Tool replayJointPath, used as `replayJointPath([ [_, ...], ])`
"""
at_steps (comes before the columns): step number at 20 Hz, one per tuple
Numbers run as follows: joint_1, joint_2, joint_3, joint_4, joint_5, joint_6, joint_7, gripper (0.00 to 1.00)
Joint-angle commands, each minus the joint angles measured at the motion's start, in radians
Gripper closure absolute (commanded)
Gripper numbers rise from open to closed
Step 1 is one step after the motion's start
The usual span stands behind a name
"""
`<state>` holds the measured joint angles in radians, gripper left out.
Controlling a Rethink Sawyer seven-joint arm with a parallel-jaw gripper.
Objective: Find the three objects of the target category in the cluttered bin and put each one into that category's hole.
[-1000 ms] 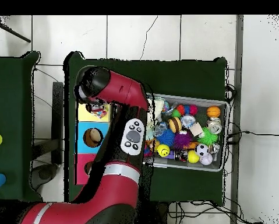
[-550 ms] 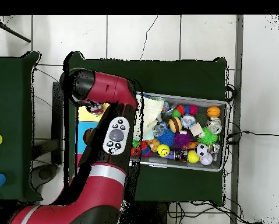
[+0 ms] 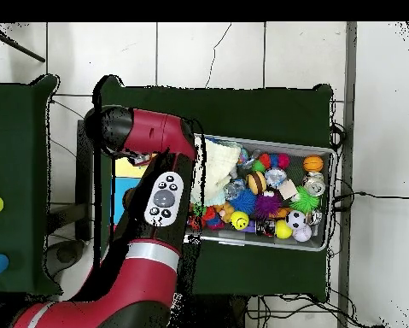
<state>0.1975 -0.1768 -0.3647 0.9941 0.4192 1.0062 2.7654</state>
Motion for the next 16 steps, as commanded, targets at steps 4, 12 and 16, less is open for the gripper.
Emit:
replayJointPath([
  [4, -0.093, 0.203, 0.033, 0.076, -0.126, -0.439, 0.058, 0.0],
  [12, -0.081, 0.208, -0.002, 0.052, -0.15, -0.383, 0.073, 0.0],
  [16, -0.061, 0.219, -0.045, 0.029, -0.152, -0.357, 0.124, 0.0],
])
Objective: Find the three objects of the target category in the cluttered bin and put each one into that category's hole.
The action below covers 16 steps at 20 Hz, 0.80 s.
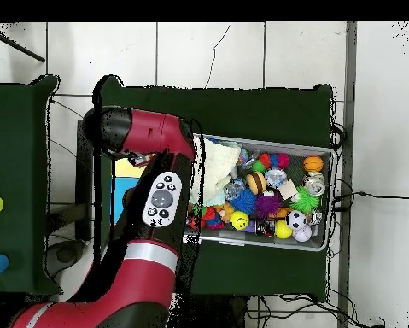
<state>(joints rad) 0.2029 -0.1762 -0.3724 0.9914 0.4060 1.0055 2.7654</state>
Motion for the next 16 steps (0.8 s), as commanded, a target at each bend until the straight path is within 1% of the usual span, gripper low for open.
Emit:
replayJointPath([
  [1, -0.067, 0.216, -0.037, 0.032, -0.137, -0.353, 0.12, 0.0],
  [2, -0.073, 0.206, -0.029, 0.037, -0.132, -0.345, 0.106, 0.0],
  [6, -0.075, 0.199, -0.033, 0.035, -0.121, -0.334, 0.103, 0.0],
  [7, -0.074, 0.203, -0.042, 0.025, -0.131, -0.326, 0.093, 0.0],
  [8, -0.072, 0.207, -0.052, 0.015, -0.141, -0.318, 0.083, 1.0],
  [11, -0.087, 0.191, -0.022, 0.031, -0.138, -0.336, 0.041, 1.0],
  [16, -0.09, 0.186, -0.033, 0.023, -0.161, -0.32, 0.027, 1.0],
])
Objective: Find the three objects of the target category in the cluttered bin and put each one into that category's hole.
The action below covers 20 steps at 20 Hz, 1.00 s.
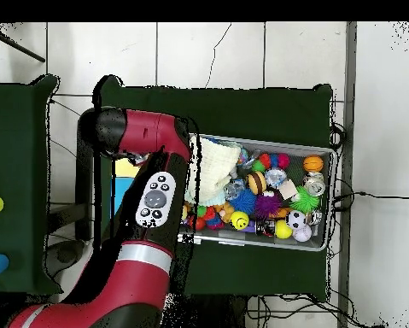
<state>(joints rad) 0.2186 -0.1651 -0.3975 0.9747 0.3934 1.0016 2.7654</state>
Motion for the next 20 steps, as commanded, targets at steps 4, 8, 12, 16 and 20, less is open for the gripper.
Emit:
replayJointPath([
  [4, -0.083, 0.172, -0.059, 0.022, -0.174, -0.294, 0.08, 1.0],
  [8, -0.101, 0.106, -0.016, 0.053, -0.172, -0.28, 0.019, 1.0],
  [12, -0.111, 0.041, 0.005, 0.071, -0.164, -0.226, -0.025, 1.0],
  [16, -0.114, -0.013, 0.008, 0.075, -0.158, -0.158, -0.06, 1.0],
  [20, -0.122, -0.048, 0.027, 0.064, -0.154, -0.116, -0.087, 1.0],
])
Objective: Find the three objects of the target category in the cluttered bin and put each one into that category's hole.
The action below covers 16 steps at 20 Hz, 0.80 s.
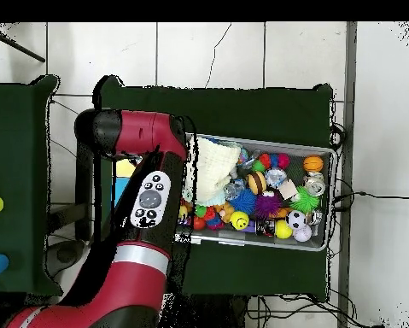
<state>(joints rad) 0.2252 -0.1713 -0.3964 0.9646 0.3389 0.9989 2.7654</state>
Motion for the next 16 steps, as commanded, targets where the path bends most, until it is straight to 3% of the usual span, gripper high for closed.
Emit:
replayJointPath([
  [1, -0.132, -0.046, 0.028, 0.069, -0.101, -0.107, -0.091, 1.0],
  [3, -0.141, -0.062, 0.038, 0.061, -0.115, -0.122, -0.123, 1.0],
  [7, -0.129, -0.048, -0.019, -0.006, -0.222, -0.172, -0.172, 1.0],
  [12, -0.133, -0.065, -0.022, -0.064, -0.292, -0.129, -0.241, 1.0],
  [14, -0.186, -0.111, 0.096, -0.021, -0.198, -0.04, -0.275, 1.0],
  [16, -0.231, -0.168, 0.21, 0.053, -0.106, -0.04, -0.273, 1.0],
])
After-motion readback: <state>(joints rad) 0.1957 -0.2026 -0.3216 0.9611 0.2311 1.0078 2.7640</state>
